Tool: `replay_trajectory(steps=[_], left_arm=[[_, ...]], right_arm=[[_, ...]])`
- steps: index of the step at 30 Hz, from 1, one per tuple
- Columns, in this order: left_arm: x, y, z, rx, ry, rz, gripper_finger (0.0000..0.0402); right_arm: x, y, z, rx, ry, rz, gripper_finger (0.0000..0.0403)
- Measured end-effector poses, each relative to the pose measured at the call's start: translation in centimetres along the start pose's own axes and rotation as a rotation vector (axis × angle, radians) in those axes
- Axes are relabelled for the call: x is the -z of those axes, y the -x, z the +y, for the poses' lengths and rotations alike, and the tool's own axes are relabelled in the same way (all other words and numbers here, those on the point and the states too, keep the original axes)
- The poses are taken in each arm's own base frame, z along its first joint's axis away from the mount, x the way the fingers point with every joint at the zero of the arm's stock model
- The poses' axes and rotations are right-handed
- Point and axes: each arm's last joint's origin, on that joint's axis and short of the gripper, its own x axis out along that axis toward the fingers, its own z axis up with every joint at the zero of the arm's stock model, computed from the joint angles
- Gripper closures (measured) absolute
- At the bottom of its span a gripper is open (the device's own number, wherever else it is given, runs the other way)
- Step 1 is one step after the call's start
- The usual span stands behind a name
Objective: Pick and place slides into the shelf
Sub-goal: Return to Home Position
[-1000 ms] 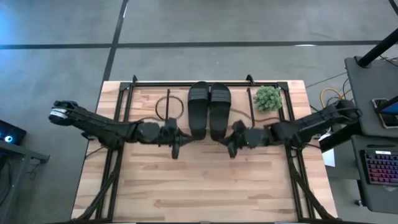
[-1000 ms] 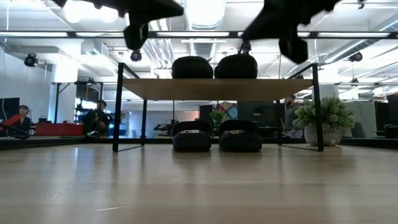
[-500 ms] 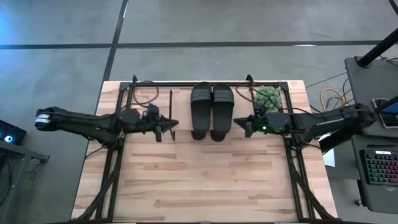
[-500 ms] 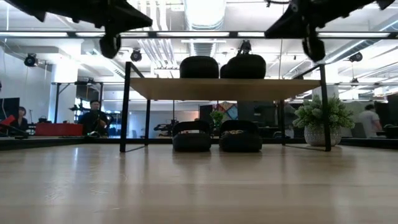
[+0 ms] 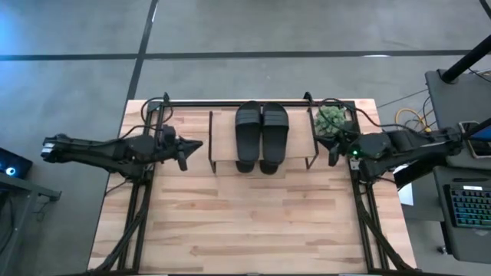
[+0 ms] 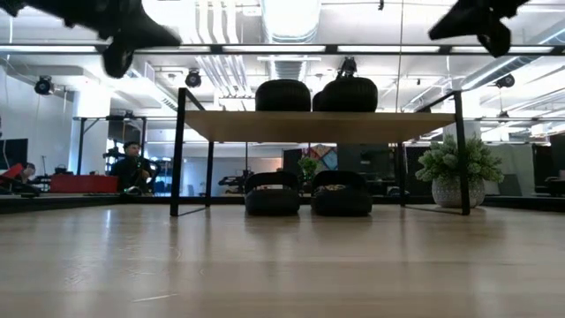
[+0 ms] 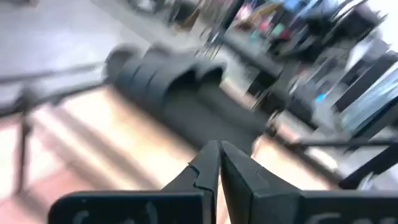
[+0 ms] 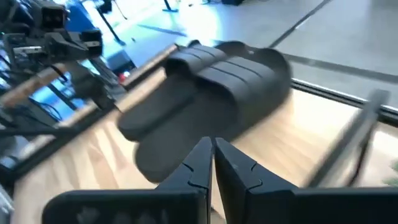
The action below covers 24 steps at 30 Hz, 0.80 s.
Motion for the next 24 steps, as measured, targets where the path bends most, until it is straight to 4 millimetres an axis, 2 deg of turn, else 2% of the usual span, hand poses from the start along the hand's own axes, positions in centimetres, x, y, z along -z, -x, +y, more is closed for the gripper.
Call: replay_trajectory(steps=[5,15,22,24], left_arm=[[0.8,1.2,1.2,-0.071,-0.012,0.100,0.0401],[0.4,4.2,3.0,-0.128,-0.019,0.061,0.0401],[1.2,6.0,4.9,-0.262,-0.079,0.095,0.0401],[1.0,6.2,4.9,-0.260,-0.016,0.063,0.0401]], right_arm=[[0.6,1.0,-1.6,0.084,-0.014,0.038,0.0390],[1.5,3.5,-4.8,0.180,0.065,0.084,0.0390],[2.1,4.0,-5.8,0.242,-0.086,0.117,0.0390],[2.1,4.0,-5.8,0.242,-0.133,0.109,0.0390]])
